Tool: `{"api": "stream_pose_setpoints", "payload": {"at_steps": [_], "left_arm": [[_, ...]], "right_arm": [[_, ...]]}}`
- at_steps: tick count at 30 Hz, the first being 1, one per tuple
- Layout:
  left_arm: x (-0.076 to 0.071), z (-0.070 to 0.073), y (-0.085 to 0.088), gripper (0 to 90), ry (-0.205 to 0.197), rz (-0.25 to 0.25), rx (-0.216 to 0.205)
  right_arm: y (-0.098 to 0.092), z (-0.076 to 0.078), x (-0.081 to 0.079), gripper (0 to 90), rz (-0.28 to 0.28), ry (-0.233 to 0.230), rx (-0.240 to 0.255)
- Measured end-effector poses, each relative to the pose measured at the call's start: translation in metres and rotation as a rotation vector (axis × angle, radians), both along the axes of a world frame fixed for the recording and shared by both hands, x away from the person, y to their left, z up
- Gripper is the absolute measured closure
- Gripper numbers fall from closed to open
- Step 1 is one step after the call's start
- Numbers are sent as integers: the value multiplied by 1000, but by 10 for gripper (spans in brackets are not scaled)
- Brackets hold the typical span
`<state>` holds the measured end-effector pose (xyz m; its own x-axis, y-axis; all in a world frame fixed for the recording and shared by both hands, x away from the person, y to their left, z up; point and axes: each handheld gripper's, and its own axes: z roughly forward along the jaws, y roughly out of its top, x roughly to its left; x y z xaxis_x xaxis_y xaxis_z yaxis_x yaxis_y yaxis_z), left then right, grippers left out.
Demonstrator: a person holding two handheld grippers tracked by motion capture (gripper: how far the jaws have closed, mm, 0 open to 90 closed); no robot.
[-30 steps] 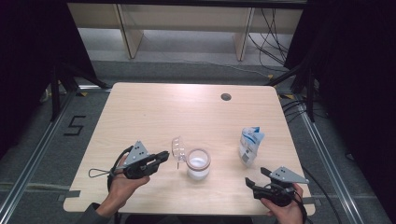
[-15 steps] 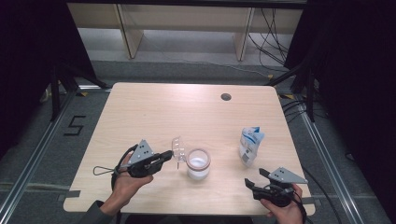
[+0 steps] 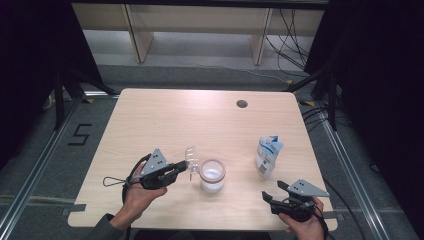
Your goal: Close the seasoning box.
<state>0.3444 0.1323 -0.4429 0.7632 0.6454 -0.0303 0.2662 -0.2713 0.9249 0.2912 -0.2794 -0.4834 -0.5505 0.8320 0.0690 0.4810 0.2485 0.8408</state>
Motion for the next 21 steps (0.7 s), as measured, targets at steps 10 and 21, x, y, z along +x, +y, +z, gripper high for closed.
{"api": "stream_pose_setpoints", "payload": {"at_steps": [10,21], "left_arm": [[1,-2,-7,874,0,-13,14],[1,-4,-9,871,2,-27,16]], "right_arm": [[1,0,0,304,2,1,-4],[1,1,-1,307,2,3,-2]]}}
